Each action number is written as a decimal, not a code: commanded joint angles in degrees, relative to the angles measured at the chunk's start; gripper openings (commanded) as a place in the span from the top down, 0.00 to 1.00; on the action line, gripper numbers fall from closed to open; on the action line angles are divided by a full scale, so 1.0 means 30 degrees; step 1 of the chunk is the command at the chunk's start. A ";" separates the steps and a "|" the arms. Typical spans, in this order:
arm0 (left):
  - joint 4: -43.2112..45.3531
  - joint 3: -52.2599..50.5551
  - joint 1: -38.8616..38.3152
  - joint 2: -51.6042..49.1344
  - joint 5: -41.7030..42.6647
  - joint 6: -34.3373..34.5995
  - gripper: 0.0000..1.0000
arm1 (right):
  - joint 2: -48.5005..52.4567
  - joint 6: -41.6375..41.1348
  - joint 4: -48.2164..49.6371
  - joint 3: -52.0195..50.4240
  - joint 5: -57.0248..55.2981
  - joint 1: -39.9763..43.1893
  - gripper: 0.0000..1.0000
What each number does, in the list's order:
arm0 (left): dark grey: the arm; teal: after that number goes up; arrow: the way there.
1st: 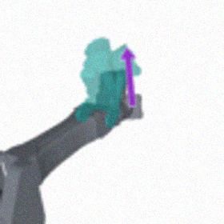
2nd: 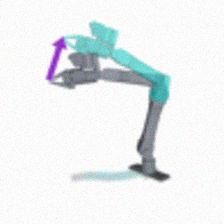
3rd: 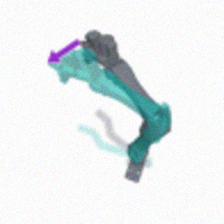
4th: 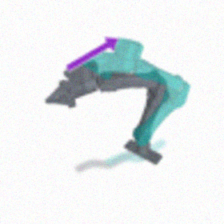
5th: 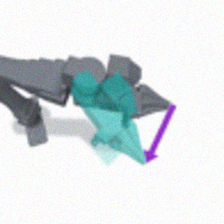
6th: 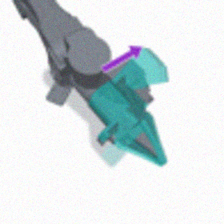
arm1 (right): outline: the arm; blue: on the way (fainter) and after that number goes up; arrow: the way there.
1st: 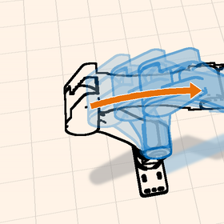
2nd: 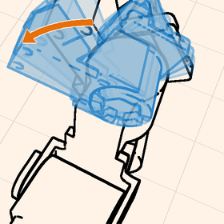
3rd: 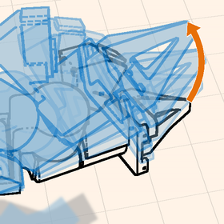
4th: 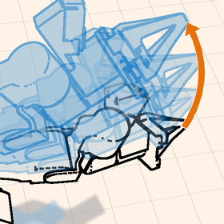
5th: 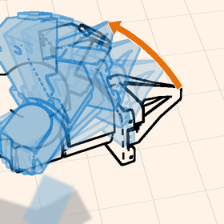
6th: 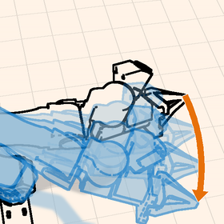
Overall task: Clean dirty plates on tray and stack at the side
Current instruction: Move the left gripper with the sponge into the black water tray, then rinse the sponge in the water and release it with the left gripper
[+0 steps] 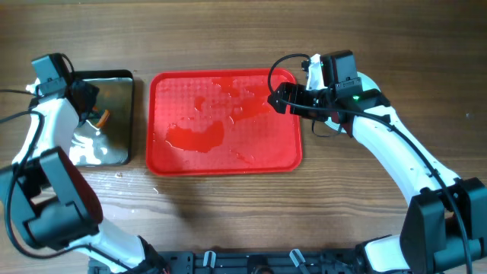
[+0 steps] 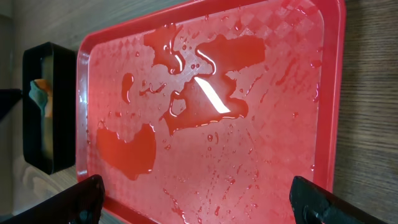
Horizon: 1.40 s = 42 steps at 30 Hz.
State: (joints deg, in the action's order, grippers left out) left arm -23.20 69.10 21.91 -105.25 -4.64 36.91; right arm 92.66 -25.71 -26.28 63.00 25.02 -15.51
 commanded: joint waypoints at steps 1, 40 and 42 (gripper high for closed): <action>-0.0903 -0.0036 0.0153 -0.2550 -0.0270 -0.0226 0.96 | -0.0044 -0.0117 -0.0044 -0.0168 -0.0350 -0.0095 0.04; -0.3060 -0.0029 -0.0117 -0.1690 0.6951 -0.0168 0.96 | -0.0044 0.0007 0.0022 -0.0175 -0.0940 -0.0095 0.00; -0.2914 -0.0029 -0.0678 -0.0787 0.8131 -0.0160 0.96 | -0.0044 0.0007 0.0007 -0.0168 -0.0940 -0.0095 0.00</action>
State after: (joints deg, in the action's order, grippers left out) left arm -31.99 70.00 22.83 -111.07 4.89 36.91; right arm 92.66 -25.69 -26.48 63.00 23.03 -15.51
